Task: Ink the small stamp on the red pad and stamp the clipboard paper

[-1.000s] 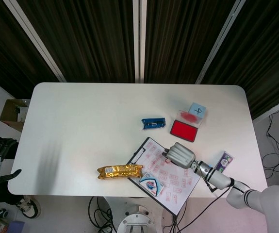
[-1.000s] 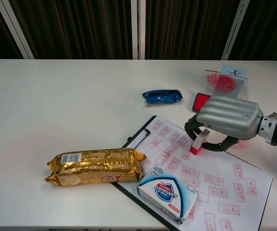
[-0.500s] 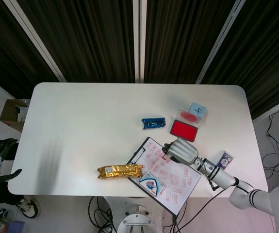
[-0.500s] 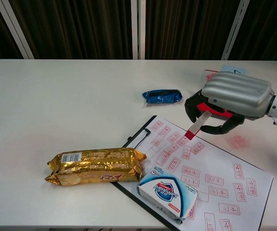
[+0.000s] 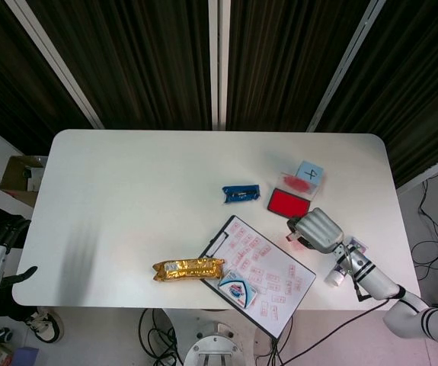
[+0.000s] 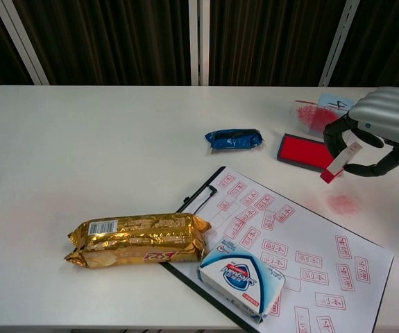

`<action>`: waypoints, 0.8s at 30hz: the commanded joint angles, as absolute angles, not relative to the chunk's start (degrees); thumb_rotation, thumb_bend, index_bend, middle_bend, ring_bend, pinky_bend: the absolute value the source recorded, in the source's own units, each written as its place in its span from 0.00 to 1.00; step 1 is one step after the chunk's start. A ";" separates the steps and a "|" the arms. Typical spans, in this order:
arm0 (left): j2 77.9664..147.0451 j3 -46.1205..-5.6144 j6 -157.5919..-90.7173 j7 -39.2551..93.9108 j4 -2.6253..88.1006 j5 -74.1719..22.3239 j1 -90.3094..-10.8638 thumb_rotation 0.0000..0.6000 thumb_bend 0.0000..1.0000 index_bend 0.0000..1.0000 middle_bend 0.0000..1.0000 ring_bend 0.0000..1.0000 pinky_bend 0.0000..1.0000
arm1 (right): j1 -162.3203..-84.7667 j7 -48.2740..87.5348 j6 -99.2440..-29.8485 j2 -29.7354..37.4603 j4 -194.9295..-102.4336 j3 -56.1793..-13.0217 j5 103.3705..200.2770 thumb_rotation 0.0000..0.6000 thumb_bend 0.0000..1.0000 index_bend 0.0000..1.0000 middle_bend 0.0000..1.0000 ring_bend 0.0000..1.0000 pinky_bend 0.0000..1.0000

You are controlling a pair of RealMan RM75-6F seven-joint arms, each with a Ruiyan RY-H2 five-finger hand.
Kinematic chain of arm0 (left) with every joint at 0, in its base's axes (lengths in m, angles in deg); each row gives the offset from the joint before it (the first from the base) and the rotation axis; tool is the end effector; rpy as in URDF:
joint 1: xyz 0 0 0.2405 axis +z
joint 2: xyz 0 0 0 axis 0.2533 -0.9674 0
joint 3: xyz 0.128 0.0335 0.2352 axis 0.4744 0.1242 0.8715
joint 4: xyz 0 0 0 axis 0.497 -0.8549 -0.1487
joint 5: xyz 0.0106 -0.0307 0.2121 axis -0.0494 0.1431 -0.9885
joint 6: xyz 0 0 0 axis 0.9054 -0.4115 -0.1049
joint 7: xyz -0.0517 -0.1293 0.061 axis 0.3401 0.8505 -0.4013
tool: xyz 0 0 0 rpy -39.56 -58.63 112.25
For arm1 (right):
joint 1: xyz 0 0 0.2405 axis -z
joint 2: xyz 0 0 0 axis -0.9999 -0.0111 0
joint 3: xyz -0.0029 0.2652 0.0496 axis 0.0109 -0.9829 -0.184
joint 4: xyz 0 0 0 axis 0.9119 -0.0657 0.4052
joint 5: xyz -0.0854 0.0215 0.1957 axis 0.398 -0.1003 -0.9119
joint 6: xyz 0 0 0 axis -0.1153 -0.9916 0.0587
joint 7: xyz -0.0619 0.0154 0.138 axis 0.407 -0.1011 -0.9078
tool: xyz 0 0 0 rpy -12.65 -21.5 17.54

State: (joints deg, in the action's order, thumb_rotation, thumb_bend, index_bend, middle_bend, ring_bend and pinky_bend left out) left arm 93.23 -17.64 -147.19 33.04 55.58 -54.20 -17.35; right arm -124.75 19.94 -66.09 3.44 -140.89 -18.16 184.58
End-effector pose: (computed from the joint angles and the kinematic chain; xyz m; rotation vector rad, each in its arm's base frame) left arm -0.3494 0.1683 0.1695 -1.4251 -0.8865 -0.8743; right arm -0.2624 -0.3199 0.0151 2.1300 -0.5873 0.8424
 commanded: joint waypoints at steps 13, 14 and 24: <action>93.62 -17.57 -146.56 32.79 55.49 -54.10 -17.68 1.00 0.00 0.18 0.17 0.16 0.25 | -121.52 17.15 -65.24 9.23 -131.42 -17.29 184.39 1.00 0.36 0.93 0.77 0.74 0.91; 93.62 -17.56 -146.56 32.82 55.43 -54.09 -17.67 1.00 0.00 0.18 0.17 0.16 0.25 | -121.48 16.87 -65.27 9.61 -130.91 -17.26 184.58 1.00 0.36 0.93 0.77 0.74 0.91; 93.72 -17.54 -146.65 33.12 55.09 -53.99 -17.59 1.00 0.00 0.18 0.17 0.16 0.25 | -121.62 16.68 -64.70 11.18 -129.17 -17.45 185.28 1.00 0.35 0.86 0.72 0.74 0.91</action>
